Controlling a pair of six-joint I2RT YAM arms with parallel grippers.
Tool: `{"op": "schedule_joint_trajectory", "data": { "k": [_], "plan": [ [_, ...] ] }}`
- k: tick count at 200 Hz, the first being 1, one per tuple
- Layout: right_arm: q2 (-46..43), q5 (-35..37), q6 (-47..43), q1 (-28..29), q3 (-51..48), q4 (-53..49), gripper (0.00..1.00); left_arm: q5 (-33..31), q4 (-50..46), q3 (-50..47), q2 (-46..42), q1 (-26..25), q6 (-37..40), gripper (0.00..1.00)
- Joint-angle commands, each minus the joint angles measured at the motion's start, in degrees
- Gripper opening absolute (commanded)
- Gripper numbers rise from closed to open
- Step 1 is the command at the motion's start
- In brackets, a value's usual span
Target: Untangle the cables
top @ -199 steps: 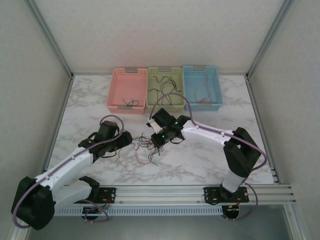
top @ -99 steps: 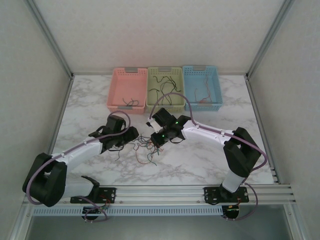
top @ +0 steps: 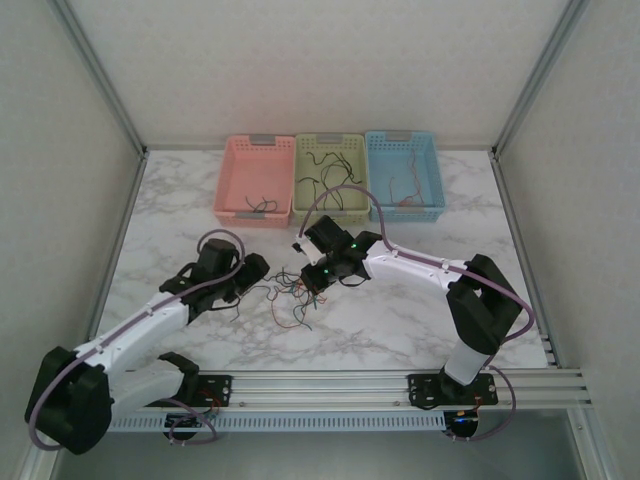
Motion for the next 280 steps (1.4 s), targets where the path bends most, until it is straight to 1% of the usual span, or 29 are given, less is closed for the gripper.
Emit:
{"op": "schedule_joint_trajectory", "data": {
  "k": [1, 25, 49, 62, 75, 87, 108, 125, 151, 166, 183, 207, 246, 280],
  "plan": [
    [-0.6, -1.1, 0.5, -0.4, 0.0, 0.3, 0.07, 2.4, 4.1, -1.3, 2.4, 0.1, -4.9, 0.74],
    [-0.8, -1.1, 0.6, -0.4, 0.0, 0.0, 0.07, 3.3, 6.6, -0.3, 5.9, 0.2, -5.2, 0.7],
    [-1.1, -0.9, 0.7, -0.4, -0.3, -0.1, 0.07, 2.4, 7.0, 0.8, 8.5, 0.3, -4.7, 0.66],
    [-1.4, -0.7, 0.7, -0.4, -0.5, 0.0, 0.07, 1.8, 7.0, 1.2, 8.9, 0.3, -4.0, 0.66],
    [-1.8, -0.3, 1.0, -0.4, -0.9, 0.2, 0.07, 0.8, 4.5, 2.0, 8.2, 0.3, -2.1, 0.68],
    [-2.1, 0.2, 1.1, -0.4, -1.2, 0.4, 0.07, -2.0, -0.2, 2.6, 5.7, 0.3, -0.4, 0.72],
    [-2.0, 0.4, 1.4, -0.5, -1.6, 0.5, 0.06, -9.6, -8.8, 3.1, -1.4, 0.4, 1.8, 0.8],
    [-1.7, 0.2, 1.6, -0.5, -1.8, 0.9, 0.06, -13.7, -14.0, 3.8, -5.9, 0.5, 3.5, 0.82],
    [-1.3, 0.0, 1.8, -0.5, -2.0, 1.4, 0.06, -19.7, -21.4, 3.7, -8.9, 0.5, 2.9, 0.82],
    [-1.3, -0.1, 1.7, -0.5, -1.9, 1.6, 0.06, -19.0, -20.5, 1.8, -8.8, 0.6, 2.5, 0.82],
    [-1.1, -0.1, 1.5, -0.5, -1.5, 1.2, 0.06, -17.1, -17.8, 0.1, -6.7, 0.6, 1.9, 0.81],
    [-1.2, -0.2, 1.2, -0.5, -1.1, 0.7, 0.06, -14.1, -14.1, -1.1, -3.0, 0.6, 1.7, 0.73],
    [-1.4, -0.1, 1.1, -0.6, -1.2, 0.4, 0.06, -13.4, -10.7, -1.3, 2.3, 0.5, 2.8, 0.65],
    [-1.4, 0.1, 1.1, -0.6, -0.8, 0.1, 0.06, -12.5, -7.8, -1.2, 7.3, 0.6, 3.3, 0.62]
  ]
}}
